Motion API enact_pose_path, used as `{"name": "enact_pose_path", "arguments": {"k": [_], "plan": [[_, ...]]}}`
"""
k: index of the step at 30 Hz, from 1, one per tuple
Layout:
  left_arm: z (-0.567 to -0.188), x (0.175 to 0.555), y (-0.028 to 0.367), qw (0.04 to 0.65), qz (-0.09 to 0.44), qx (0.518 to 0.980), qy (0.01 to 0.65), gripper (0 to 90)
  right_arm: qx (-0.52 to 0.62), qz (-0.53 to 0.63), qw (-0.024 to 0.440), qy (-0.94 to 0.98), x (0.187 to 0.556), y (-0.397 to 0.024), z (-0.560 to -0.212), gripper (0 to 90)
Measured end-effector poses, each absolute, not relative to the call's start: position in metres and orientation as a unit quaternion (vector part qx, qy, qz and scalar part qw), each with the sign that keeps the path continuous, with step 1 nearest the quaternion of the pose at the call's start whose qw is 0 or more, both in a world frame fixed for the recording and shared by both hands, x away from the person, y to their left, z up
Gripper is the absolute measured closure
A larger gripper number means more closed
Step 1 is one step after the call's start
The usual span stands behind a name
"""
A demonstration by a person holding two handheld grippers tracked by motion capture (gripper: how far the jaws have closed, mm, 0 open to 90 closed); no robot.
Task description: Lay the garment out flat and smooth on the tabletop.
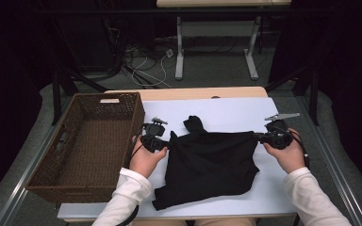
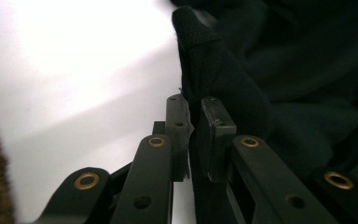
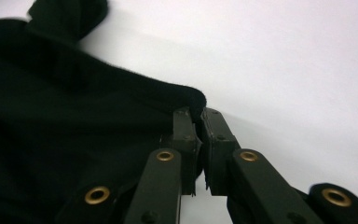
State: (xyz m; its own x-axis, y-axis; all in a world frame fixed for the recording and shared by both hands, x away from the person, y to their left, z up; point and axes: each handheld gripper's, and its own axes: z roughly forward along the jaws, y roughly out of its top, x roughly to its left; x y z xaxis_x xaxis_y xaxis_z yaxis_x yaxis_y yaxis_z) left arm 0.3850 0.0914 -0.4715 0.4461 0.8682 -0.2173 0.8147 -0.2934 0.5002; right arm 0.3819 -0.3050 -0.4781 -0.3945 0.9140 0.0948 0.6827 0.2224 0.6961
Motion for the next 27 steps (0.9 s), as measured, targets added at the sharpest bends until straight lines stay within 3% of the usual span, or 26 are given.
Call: {"name": "enact_pose_path", "arguments": {"k": [9,15,17,20,22,27], "plan": [[-0.479,0.384,0.1,0.25,0.046,0.803,0.539,84.2,0.576,0.327,0.185,0.726,0.38,-0.34,-0.483,85.2],[-0.496,0.379,0.095,0.21,-0.009,0.818,0.535,83.7,0.571,0.3,0.14,0.751,0.376,-0.338,-0.498,84.9],[-0.497,0.377,0.093,0.203,-0.004,0.82,0.536,82.6,0.563,0.302,0.13,0.759,0.373,-0.335,-0.5,84.5],[-0.492,0.377,0.094,0.211,0.004,0.819,0.534,74.8,0.556,0.304,0.13,0.763,0.369,-0.331,-0.498,81.8],[-0.484,0.376,0.094,0.223,0.018,0.815,0.535,66.2,0.552,0.311,0.13,0.762,0.368,-0.329,-0.494,75.3],[-0.469,0.381,0.088,0.25,0.064,0.814,0.52,54.2,0.539,0.323,0.152,0.763,0.368,-0.318,-0.48,64.8]]}}
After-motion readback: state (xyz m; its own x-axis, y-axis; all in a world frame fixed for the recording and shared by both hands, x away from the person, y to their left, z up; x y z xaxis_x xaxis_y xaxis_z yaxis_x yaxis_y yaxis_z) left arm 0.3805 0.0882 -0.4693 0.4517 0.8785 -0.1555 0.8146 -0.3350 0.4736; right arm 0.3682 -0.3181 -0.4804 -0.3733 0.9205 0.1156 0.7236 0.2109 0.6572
